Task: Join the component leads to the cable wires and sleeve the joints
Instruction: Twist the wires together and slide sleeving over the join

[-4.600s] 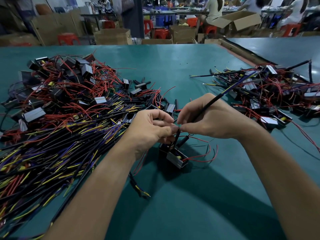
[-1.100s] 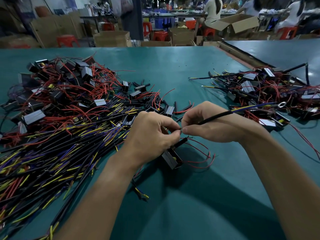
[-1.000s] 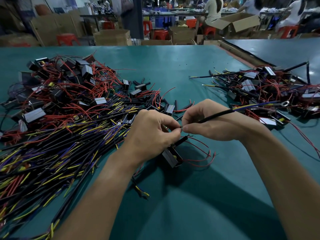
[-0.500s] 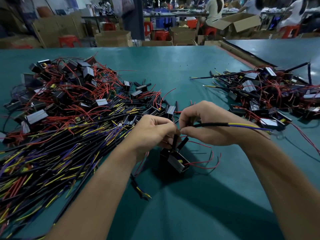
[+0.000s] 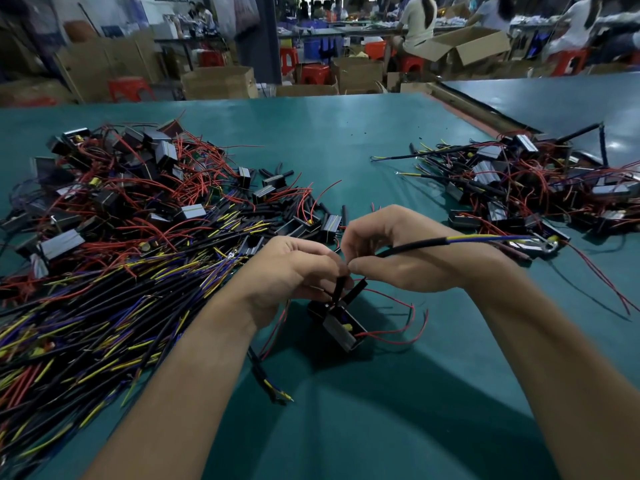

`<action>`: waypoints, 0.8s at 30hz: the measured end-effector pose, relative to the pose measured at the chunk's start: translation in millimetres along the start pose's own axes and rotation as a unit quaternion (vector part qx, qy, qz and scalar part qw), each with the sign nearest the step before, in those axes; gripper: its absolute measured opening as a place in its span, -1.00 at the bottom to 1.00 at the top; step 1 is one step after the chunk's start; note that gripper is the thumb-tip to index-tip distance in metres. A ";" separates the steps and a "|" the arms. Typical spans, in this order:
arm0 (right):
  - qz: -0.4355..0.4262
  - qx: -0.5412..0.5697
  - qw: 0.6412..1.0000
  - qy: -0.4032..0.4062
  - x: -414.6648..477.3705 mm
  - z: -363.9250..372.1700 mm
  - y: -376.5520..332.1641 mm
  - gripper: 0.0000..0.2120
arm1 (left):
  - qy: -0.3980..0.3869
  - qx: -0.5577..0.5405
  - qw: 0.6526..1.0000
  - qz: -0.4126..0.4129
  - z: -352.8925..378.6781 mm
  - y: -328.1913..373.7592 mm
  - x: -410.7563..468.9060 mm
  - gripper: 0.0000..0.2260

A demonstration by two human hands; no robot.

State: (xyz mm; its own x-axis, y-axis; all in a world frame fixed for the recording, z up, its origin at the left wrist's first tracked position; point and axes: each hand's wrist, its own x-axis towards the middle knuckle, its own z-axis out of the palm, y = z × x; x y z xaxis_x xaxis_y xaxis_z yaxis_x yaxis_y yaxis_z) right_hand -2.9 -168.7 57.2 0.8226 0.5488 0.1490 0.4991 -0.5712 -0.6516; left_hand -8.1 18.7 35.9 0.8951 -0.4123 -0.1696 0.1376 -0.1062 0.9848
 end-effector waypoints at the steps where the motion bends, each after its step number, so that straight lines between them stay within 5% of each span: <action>1: -0.005 0.002 1.000 -0.007 0.0 0.7 -0.6 -0.84 | -0.009 -0.004 1.000 -0.008 -1.2 0.5 -0.3 -0.80; 10: -0.004 0.040 0.999 0.017 -0.6 -1.9 -0.8 -0.94 | -0.008 -0.030 0.999 -0.012 -2.7 -0.2 0.1 -0.71; 15: 0.040 -0.006 0.999 -0.005 -0.1 -3.3 2.2 -0.88 | 0.002 0.004 1.000 0.011 -1.0 -2.7 1.4 -0.91; 24: 0.056 0.000 0.998 0.003 1.2 -2.0 5.0 -0.88 | 0.050 0.047 0.995 0.073 0.2 -6.0 4.2 -0.77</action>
State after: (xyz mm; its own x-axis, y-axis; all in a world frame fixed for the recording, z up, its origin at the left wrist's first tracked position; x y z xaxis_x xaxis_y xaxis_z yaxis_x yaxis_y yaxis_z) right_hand 1.1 -172.1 55.6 0.8752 0.4772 0.0796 0.4032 -0.6286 -0.6651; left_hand -5.3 17.4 29.3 0.9413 -0.3373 -0.0149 -0.0333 -0.1367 0.9901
